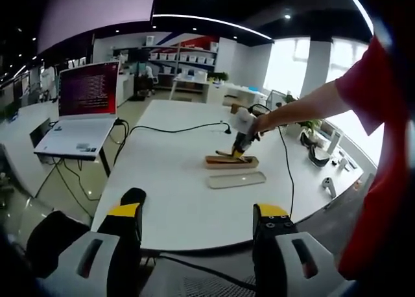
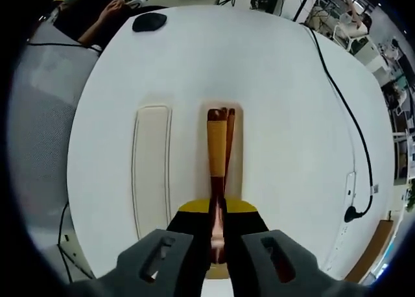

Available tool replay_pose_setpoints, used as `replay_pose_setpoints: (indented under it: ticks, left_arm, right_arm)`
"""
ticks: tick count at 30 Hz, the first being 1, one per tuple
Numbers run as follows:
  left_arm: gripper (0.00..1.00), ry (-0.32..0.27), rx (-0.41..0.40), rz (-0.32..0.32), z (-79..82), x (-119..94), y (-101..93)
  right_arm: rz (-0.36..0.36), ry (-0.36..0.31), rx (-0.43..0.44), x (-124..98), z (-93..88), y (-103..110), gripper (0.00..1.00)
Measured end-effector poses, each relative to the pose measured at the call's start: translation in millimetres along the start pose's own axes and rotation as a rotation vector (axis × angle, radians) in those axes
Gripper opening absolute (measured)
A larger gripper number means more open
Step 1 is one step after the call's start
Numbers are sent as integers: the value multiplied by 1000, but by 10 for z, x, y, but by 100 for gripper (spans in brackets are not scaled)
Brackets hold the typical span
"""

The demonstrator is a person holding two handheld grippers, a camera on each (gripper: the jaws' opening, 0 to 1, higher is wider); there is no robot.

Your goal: Arrange the utensils inside the cutlery case until each visible utensil rests in its matching compartment.

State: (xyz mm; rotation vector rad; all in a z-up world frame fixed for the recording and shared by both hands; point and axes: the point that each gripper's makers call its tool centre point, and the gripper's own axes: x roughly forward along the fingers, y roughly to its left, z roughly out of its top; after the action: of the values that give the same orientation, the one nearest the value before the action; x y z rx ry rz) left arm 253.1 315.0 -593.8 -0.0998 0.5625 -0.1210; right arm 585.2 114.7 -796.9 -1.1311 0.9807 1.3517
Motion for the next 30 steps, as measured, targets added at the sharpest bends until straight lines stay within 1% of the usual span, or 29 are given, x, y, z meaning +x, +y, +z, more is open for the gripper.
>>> replay_pose_setpoints:
  ticks: [1, 5, 7, 13, 17, 21, 22, 23, 27, 30]
  left_arm:
    - [71, 1, 0, 3, -1, -3, 6]
    - [71, 7, -2, 7, -16, 0, 25]
    - [71, 11, -5, 9, -25, 5, 34]
    - [71, 16, -4, 3, -30, 43, 12]
    - [71, 16, -7, 0, -36, 52, -18]
    - [71, 24, -9, 4, -58, 46, -13]
    - [71, 23, -9, 7, -57, 44, -5]
    - [71, 23, -15, 10, -59, 41, 7]
    - [71, 25, -15, 13, -61, 45, 14]
    - [71, 27, -14, 11, -63, 58, 1]
  right_arm:
    - [2, 0, 4, 23, -10, -14, 2]
    - [7, 9, 3, 47, -21, 75, 2]
    - [11, 10, 3, 61, -29, 85, 2]
    - [13, 7, 7, 87, -36, 70, 2]
    - [17, 4, 3, 91, -9, 120, 2]
    - [17, 11, 21, 140, -21, 91, 2]
    - [18, 12, 18, 141, -19, 109, 2]
    - [24, 14, -6, 150, -18, 134, 2]
    - [24, 22, -16, 181, -31, 112, 2]
    - [59, 36, -40, 185, -53, 156, 2]
